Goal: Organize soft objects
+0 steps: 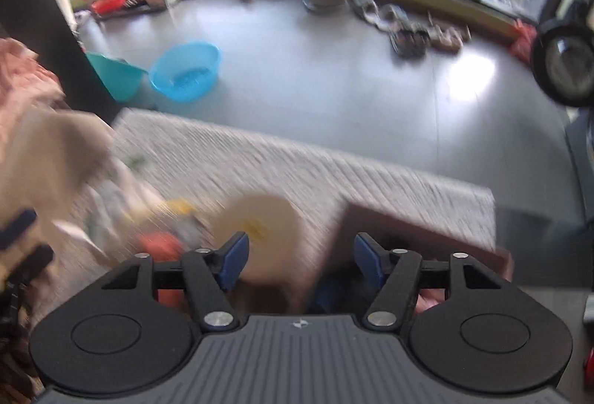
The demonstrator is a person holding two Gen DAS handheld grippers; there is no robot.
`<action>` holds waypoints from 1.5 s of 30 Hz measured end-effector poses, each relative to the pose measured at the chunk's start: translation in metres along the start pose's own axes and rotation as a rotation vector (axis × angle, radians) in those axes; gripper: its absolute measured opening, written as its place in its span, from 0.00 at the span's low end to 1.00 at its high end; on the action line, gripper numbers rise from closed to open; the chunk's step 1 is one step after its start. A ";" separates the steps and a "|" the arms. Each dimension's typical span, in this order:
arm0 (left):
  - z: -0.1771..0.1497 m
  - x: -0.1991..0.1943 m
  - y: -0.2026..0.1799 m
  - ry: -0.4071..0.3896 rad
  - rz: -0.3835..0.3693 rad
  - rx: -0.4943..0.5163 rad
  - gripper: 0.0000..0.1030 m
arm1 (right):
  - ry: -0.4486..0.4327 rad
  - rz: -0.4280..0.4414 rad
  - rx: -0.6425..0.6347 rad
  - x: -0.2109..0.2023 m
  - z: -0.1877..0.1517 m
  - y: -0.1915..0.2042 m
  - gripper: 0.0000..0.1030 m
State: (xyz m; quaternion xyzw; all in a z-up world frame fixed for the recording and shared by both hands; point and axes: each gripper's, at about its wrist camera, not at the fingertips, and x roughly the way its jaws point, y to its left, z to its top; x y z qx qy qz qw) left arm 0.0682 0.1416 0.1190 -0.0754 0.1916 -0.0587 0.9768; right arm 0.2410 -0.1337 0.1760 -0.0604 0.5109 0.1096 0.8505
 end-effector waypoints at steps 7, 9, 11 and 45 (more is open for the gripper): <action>-0.037 0.008 0.055 0.057 0.112 -0.085 0.48 | 0.003 0.134 -0.075 0.035 0.072 0.101 0.66; -0.046 0.014 0.050 0.070 0.122 -0.054 0.48 | 0.076 0.191 -0.062 0.064 0.090 0.130 0.66; -0.052 0.023 0.049 0.100 0.107 -0.053 0.48 | 0.156 0.234 -0.055 0.095 0.102 0.158 0.65; -0.077 0.012 0.064 0.142 0.082 -0.117 0.48 | 0.331 0.142 -0.026 0.213 0.096 0.197 0.70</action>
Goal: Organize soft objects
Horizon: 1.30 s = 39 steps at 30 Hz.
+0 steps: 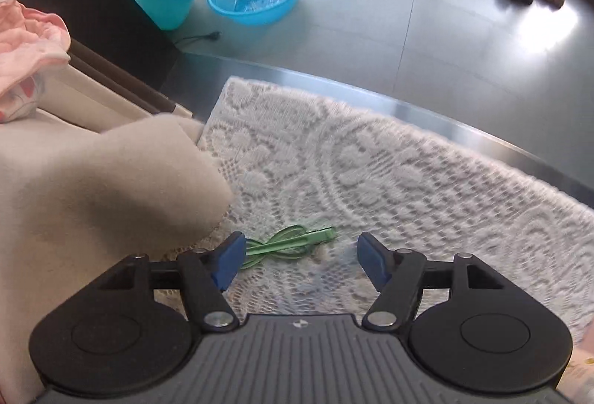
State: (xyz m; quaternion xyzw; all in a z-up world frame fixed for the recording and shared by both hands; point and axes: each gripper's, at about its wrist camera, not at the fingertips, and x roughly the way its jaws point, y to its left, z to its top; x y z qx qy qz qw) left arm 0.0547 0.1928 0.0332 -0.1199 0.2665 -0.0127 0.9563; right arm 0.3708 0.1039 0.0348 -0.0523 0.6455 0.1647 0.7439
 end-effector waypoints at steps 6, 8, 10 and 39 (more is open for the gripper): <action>0.000 0.000 -0.003 -0.001 0.002 0.008 0.48 | -0.028 -0.048 -0.124 0.007 -0.005 0.029 0.61; 0.000 0.000 -0.003 -0.002 0.004 0.006 0.48 | -0.048 -0.055 -0.184 0.002 -0.011 0.037 0.36; -0.002 0.001 -0.003 -0.001 0.005 0.006 0.48 | -0.047 -0.038 -0.221 -0.003 -0.016 0.042 0.19; 0.022 0.040 -0.029 0.162 0.165 0.156 0.42 | -0.461 -0.036 -0.394 -0.188 -0.170 -0.079 0.54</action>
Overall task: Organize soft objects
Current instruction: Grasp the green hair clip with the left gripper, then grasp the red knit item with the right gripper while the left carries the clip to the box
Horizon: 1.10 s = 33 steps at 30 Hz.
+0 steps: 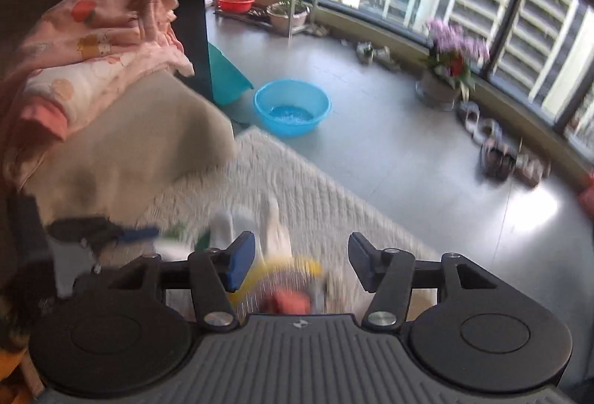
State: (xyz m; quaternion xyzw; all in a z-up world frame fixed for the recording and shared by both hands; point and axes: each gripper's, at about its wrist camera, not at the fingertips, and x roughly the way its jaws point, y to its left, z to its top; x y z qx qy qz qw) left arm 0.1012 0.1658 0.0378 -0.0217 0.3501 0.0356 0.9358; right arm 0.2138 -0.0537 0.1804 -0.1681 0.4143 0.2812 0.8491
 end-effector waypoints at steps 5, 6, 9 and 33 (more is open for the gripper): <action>0.000 -0.001 0.001 -0.008 -0.029 0.005 0.19 | 0.011 0.010 0.010 0.005 -0.044 -0.002 0.52; 0.000 -0.002 0.001 -0.011 -0.033 0.005 0.19 | 0.012 0.018 0.004 0.006 -0.048 0.000 0.51; 0.000 -0.004 0.005 -0.023 -0.050 -0.019 0.19 | 0.047 0.071 -0.018 0.019 -0.051 0.010 0.43; 0.099 -0.098 -0.032 -0.299 -0.086 0.107 0.19 | -0.156 0.094 0.141 -0.081 -0.018 -0.019 0.11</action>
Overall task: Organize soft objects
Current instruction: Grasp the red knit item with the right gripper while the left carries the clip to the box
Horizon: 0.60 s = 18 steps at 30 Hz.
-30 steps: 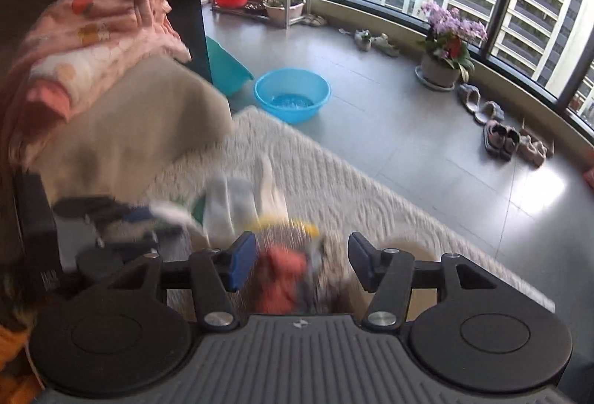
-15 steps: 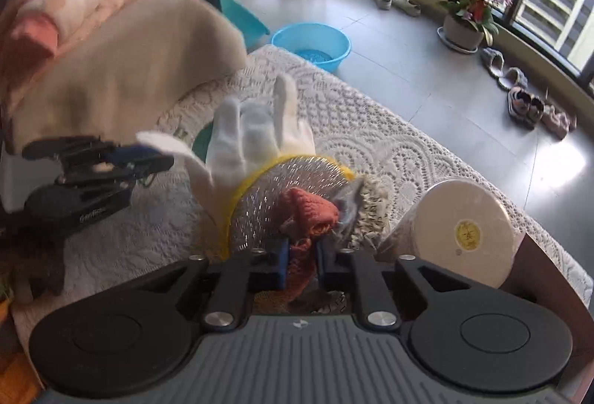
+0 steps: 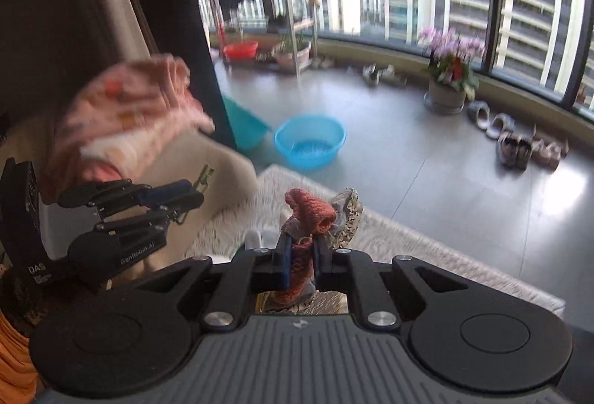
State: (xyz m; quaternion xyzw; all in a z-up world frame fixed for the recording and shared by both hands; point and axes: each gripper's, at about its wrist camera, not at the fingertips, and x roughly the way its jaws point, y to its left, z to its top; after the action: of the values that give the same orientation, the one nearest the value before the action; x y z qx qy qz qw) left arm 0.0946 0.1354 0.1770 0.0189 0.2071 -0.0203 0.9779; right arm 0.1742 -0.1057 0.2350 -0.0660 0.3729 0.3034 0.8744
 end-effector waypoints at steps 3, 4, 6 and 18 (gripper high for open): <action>0.015 -0.004 -0.022 -0.029 -0.024 0.037 0.19 | -0.050 -0.023 -0.006 -0.027 0.000 -0.003 0.11; 0.019 -0.004 -0.031 -0.037 -0.035 0.047 0.19 | -0.064 -0.029 -0.005 -0.036 -0.001 -0.005 0.11; 0.026 -0.004 -0.047 -0.048 -0.060 0.068 0.19 | -0.089 -0.044 -0.001 -0.053 -0.005 -0.011 0.11; 0.025 0.024 -0.179 -0.008 -0.301 0.179 0.19 | -0.165 -0.202 0.120 -0.123 -0.057 -0.084 0.11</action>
State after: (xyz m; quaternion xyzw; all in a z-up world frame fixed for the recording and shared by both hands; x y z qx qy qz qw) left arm 0.1176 -0.0448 0.1849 0.0747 0.2010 -0.1849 0.9591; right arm 0.1214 -0.2521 0.2704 -0.0257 0.3089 0.1953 0.9305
